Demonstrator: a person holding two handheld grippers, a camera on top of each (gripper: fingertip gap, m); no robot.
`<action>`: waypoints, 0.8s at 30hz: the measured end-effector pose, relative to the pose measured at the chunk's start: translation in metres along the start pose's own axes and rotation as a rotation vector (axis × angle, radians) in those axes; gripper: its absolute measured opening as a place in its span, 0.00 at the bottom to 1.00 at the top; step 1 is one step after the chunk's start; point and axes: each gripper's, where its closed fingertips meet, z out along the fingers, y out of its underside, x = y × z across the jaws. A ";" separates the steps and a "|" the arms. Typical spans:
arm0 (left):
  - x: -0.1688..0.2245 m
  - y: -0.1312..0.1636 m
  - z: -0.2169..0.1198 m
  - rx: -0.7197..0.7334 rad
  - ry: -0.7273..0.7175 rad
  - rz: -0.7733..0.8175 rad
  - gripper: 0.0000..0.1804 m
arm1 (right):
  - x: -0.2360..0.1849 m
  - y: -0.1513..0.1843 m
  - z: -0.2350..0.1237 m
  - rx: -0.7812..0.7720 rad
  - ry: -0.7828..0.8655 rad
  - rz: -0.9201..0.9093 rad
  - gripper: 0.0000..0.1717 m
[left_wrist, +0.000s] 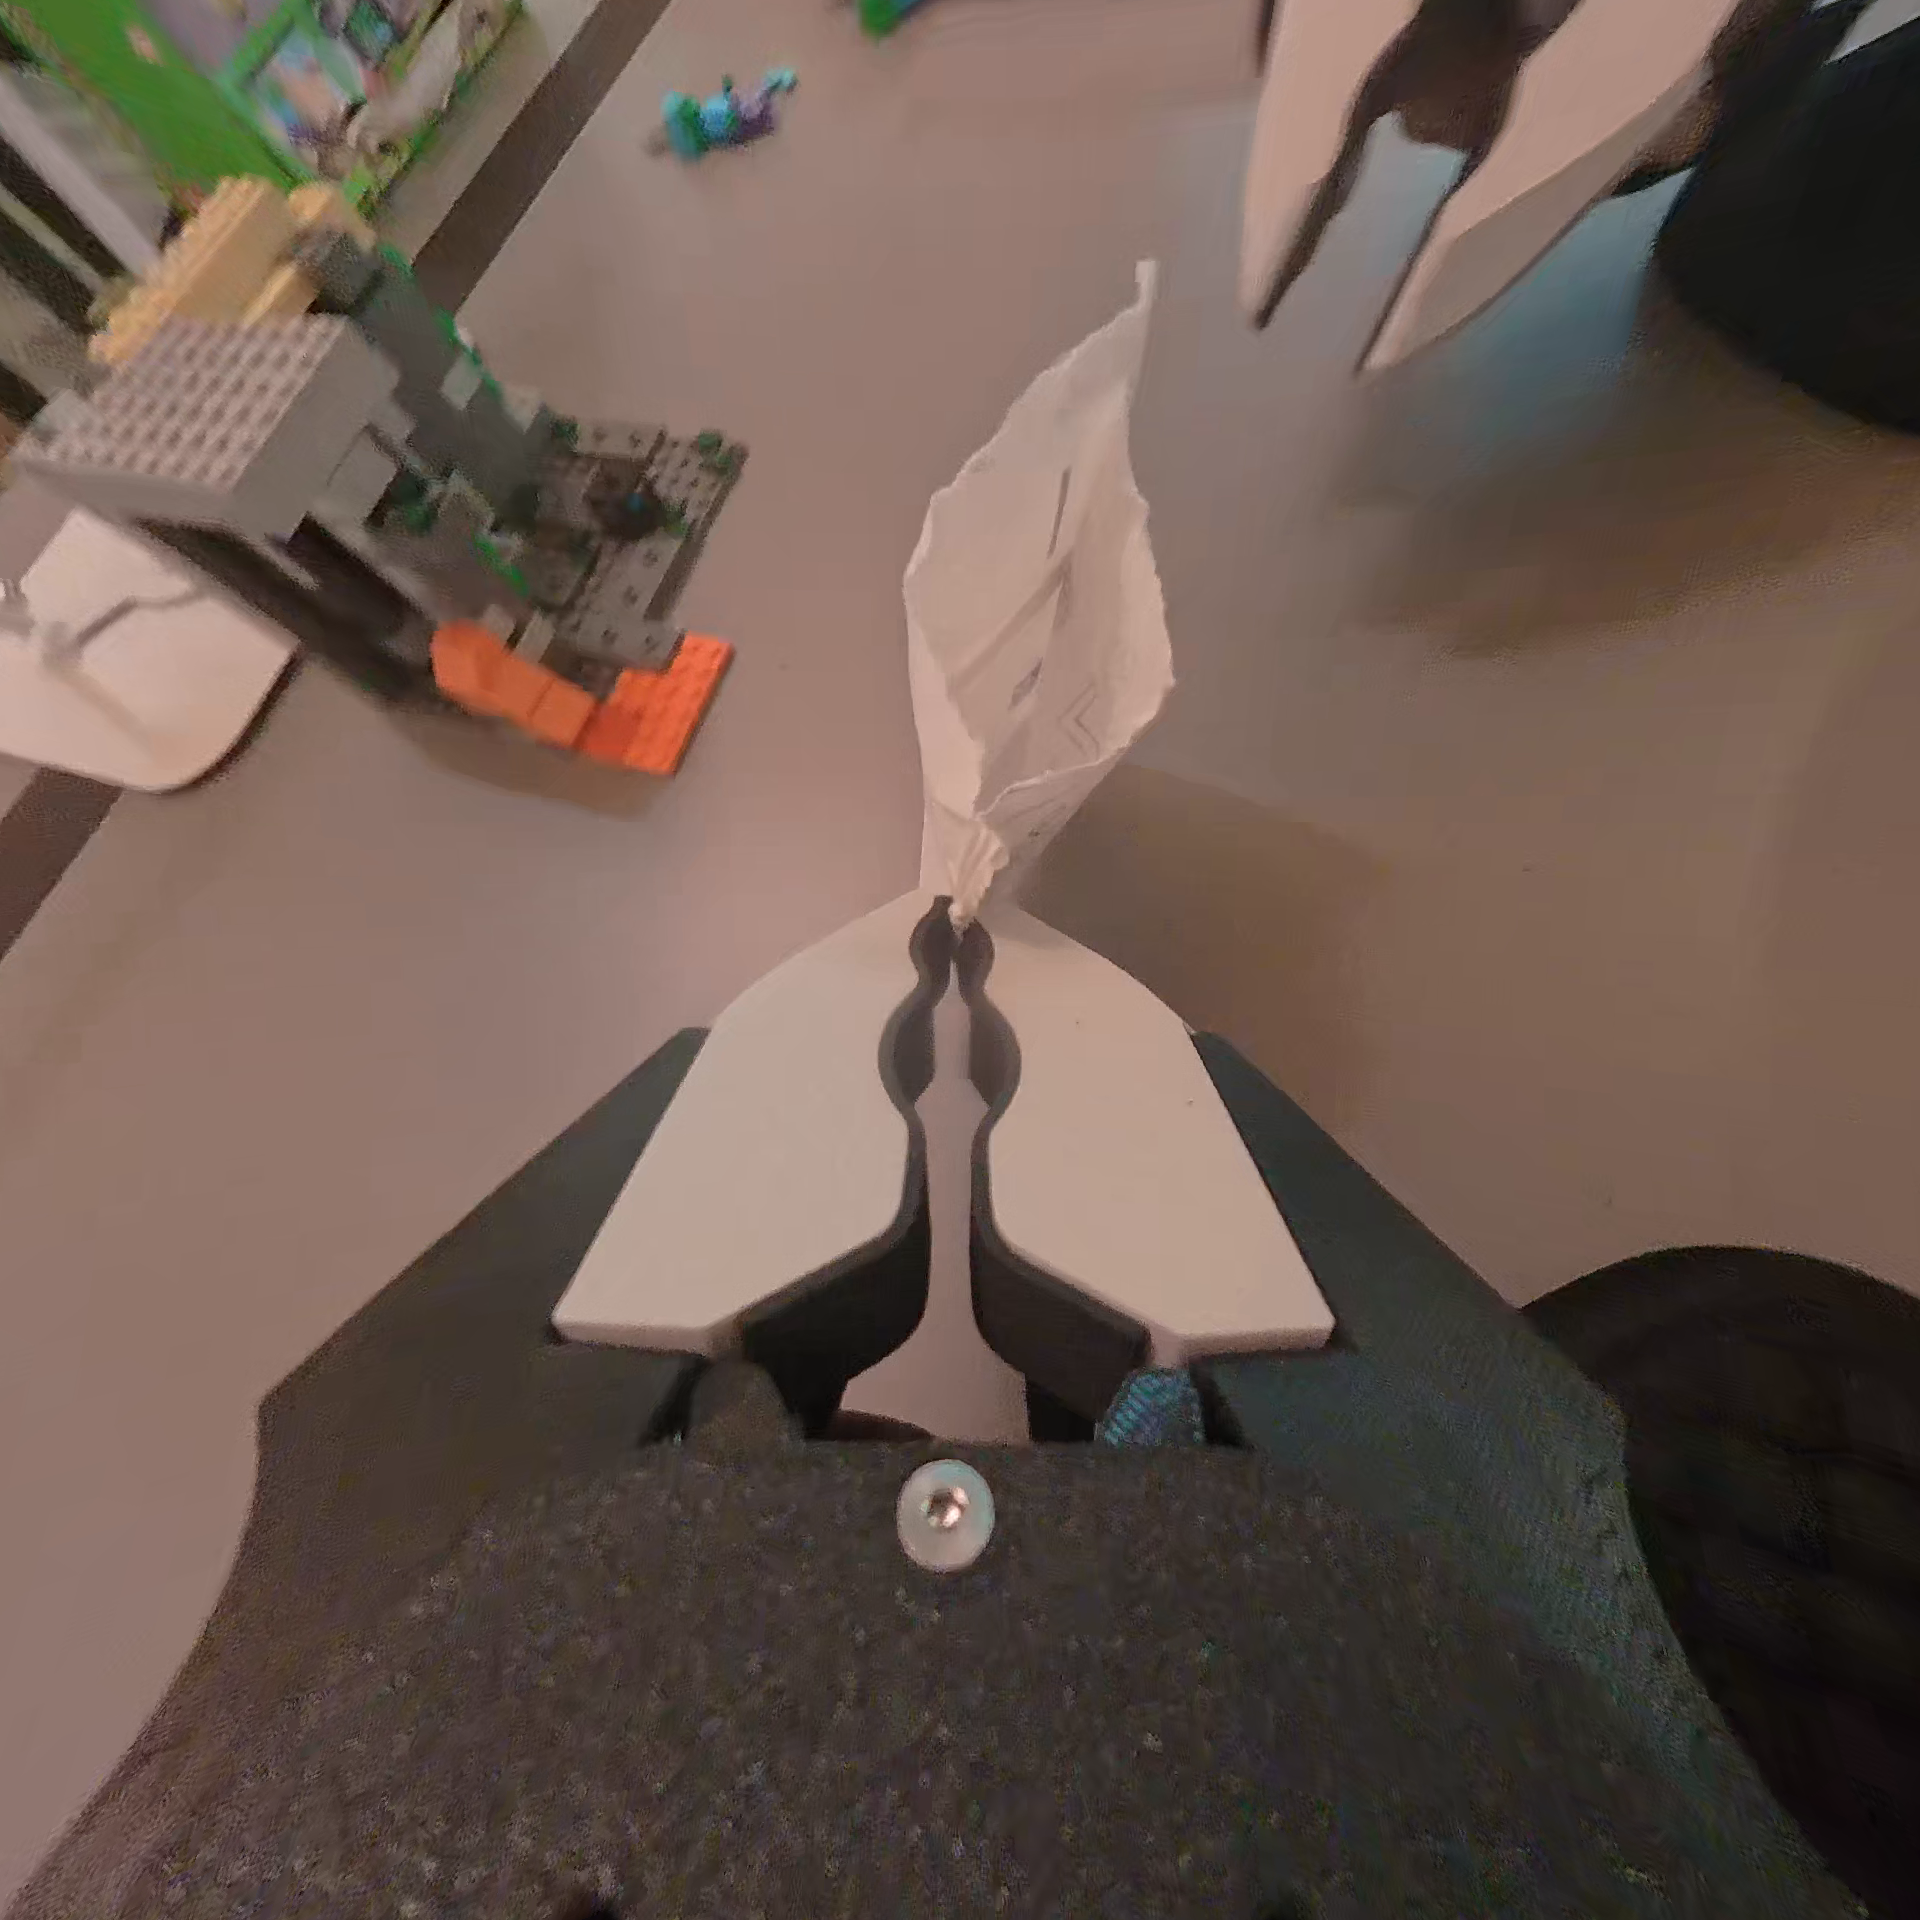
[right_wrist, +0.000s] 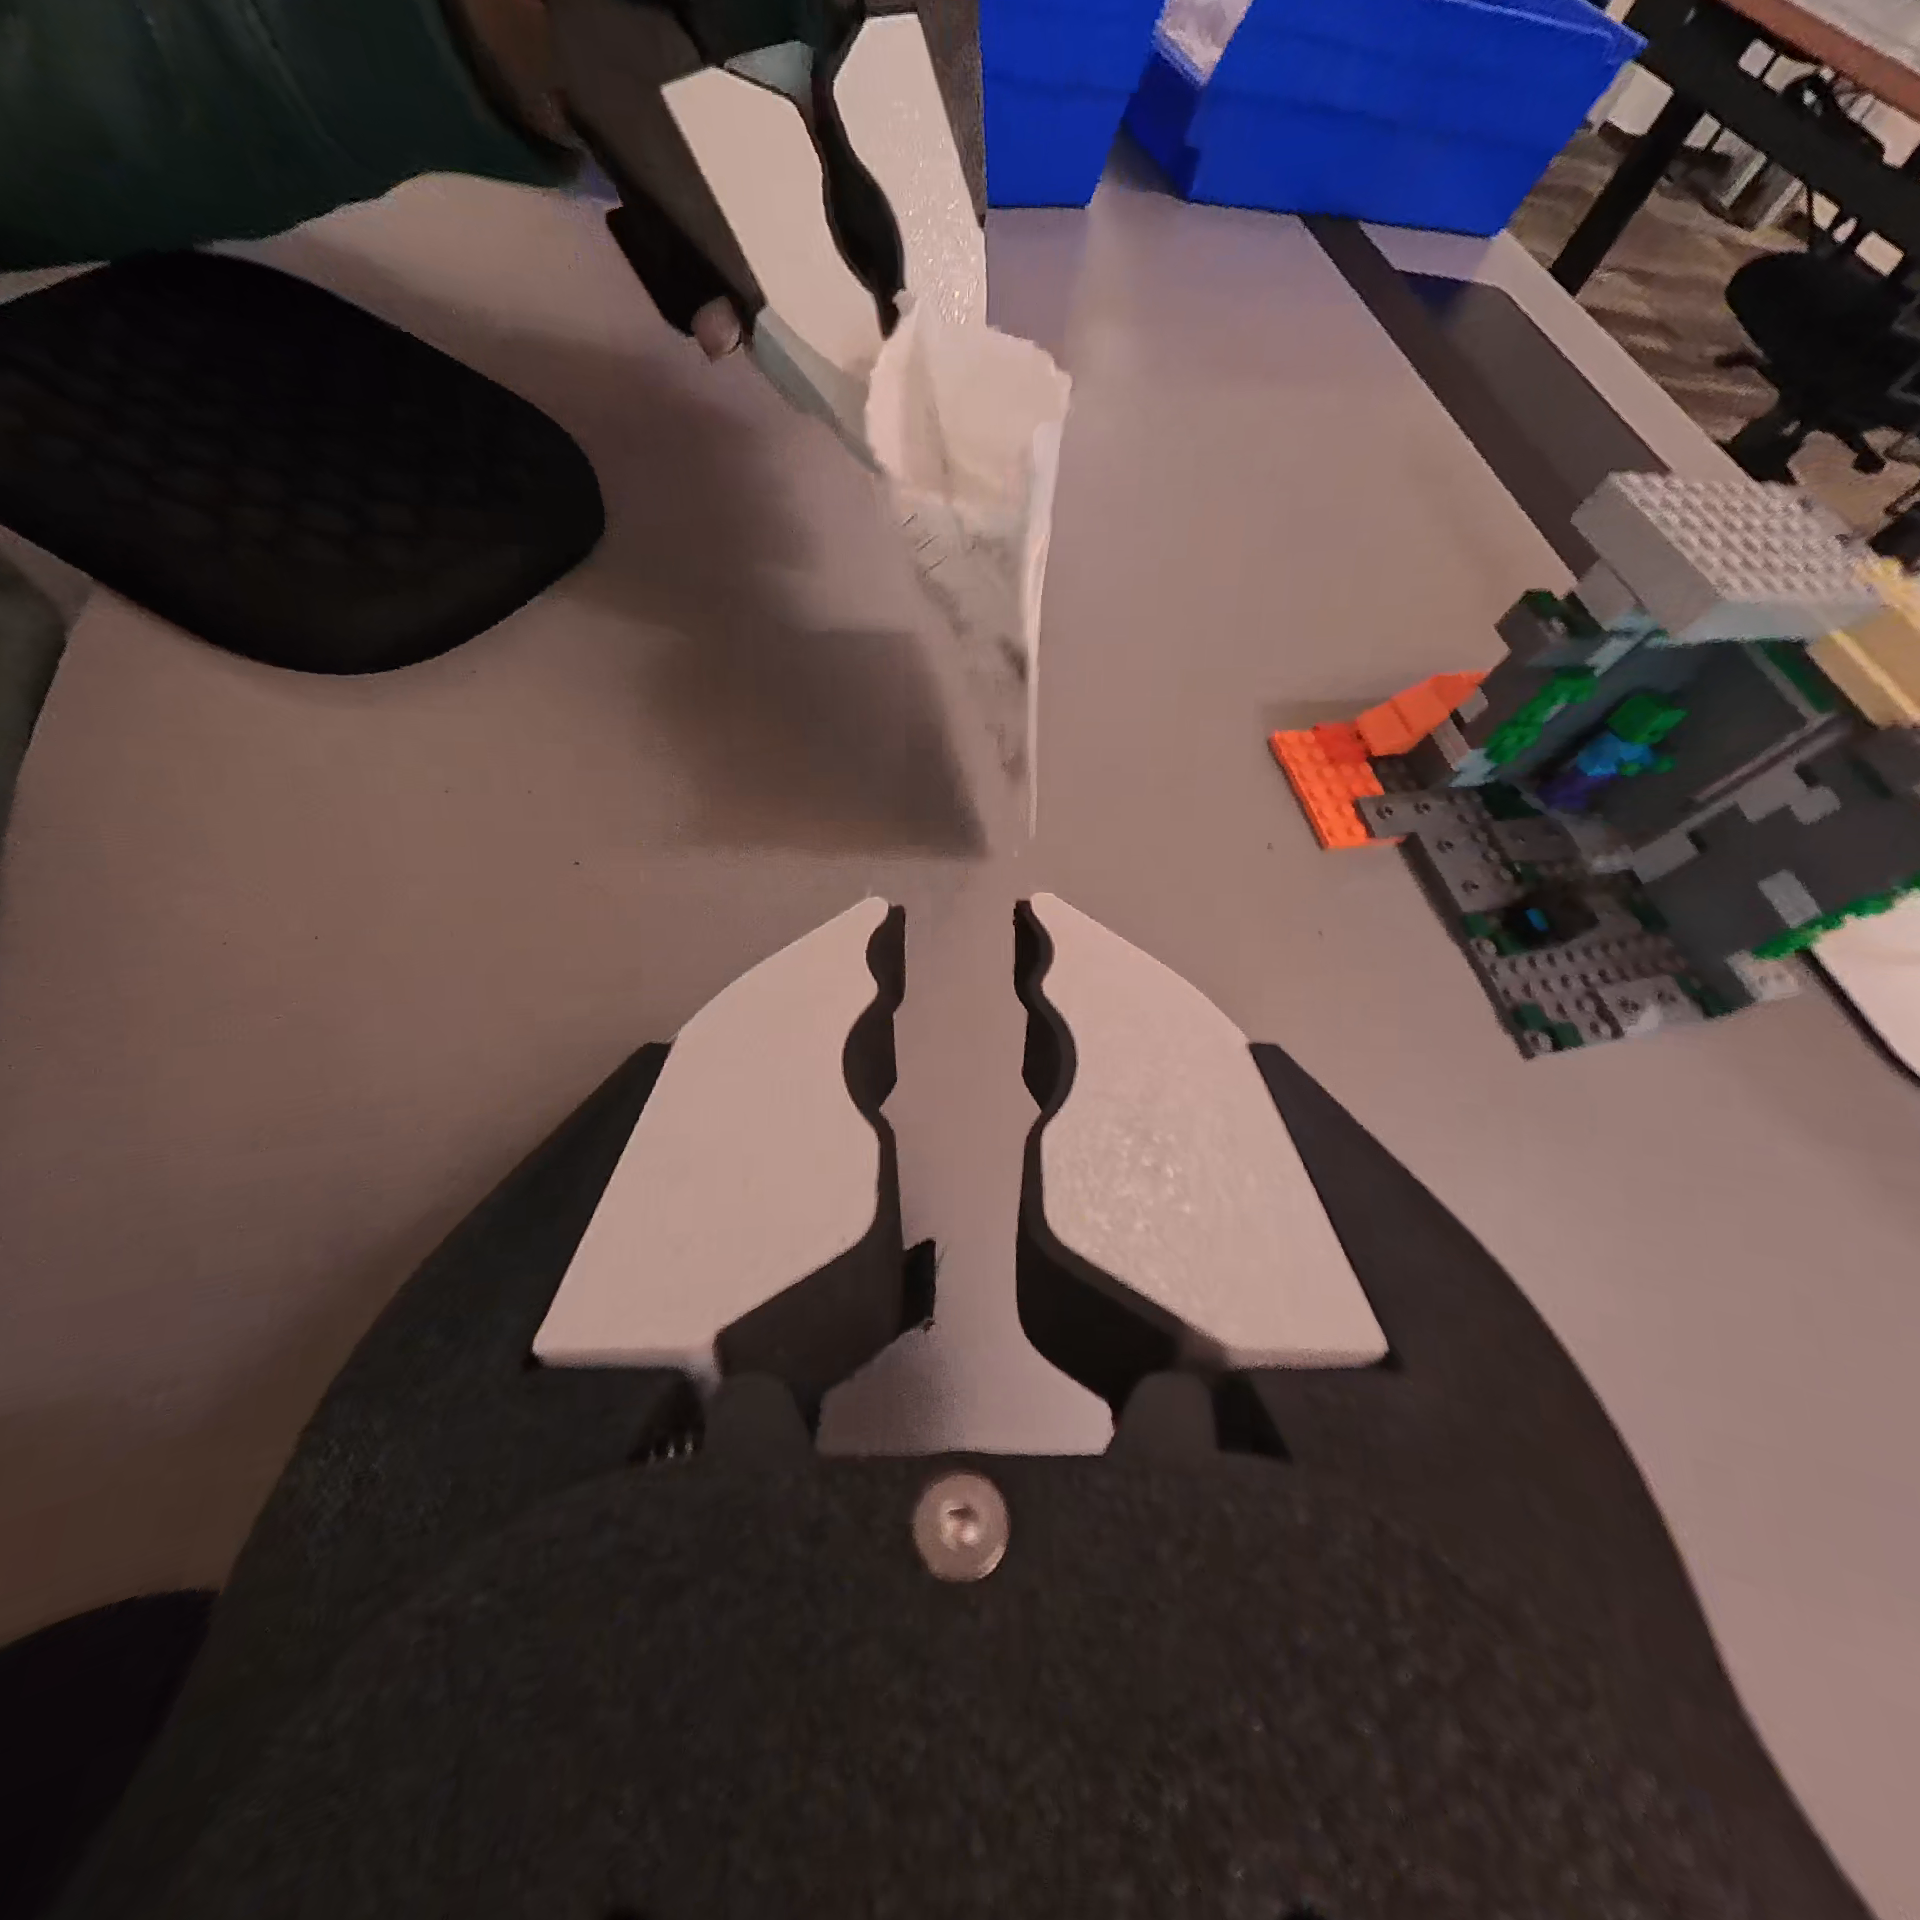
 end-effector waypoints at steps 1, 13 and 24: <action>-0.006 0.005 -0.001 -0.017 0.004 -0.026 0.00 | 0.000 0.002 -0.002 0.002 -0.002 0.019 0.11; -0.074 0.003 0.016 -0.038 0.139 -0.306 0.01 | 0.007 0.013 -0.005 0.032 -0.007 0.125 0.10; -0.113 -0.008 0.059 -0.104 0.241 -0.395 0.02 | 0.011 0.013 -0.010 0.061 -0.017 0.186 0.09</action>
